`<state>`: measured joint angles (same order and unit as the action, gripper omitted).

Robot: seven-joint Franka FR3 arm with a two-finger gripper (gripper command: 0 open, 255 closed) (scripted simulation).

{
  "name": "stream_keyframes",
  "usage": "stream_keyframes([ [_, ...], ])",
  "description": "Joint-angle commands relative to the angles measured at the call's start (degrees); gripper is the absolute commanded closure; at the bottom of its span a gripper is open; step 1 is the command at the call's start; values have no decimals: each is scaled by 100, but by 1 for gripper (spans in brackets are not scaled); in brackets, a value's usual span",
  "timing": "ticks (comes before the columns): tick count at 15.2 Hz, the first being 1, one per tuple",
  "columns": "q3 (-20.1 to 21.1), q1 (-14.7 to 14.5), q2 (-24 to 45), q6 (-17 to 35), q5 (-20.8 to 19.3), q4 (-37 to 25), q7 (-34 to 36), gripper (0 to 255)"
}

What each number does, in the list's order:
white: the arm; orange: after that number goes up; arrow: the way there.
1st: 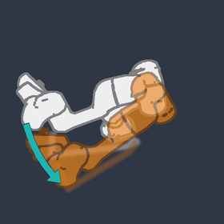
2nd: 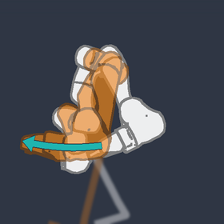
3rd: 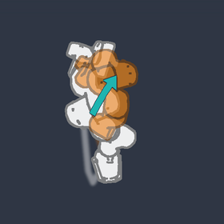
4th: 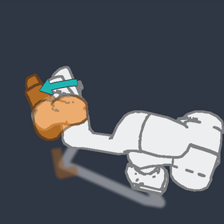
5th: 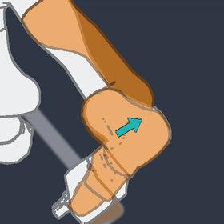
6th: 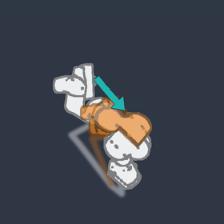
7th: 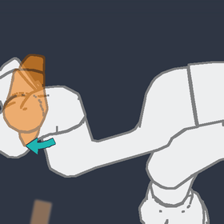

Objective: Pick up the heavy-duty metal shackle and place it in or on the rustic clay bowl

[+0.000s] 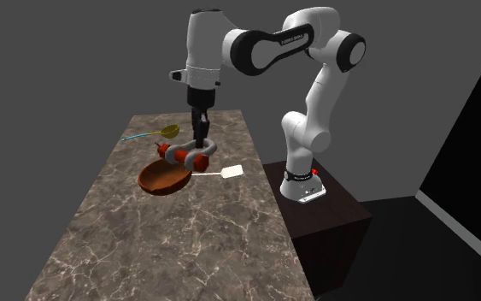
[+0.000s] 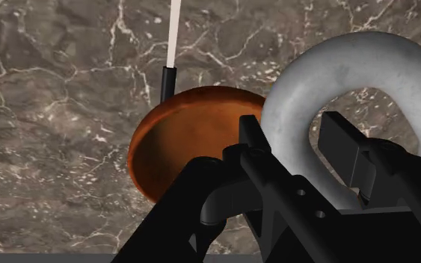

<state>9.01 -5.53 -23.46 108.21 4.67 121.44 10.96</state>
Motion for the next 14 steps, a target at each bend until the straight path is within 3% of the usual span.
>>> stream_keyframes([
  [1, -134, 88, 302, 16, -61, -280, -194, 255],
  [7, -451, 303, 1284, -4, -163, -1255, -678, 255],
  [14, -444, 299, 1271, 535, -151, -703, -699, 255],
])
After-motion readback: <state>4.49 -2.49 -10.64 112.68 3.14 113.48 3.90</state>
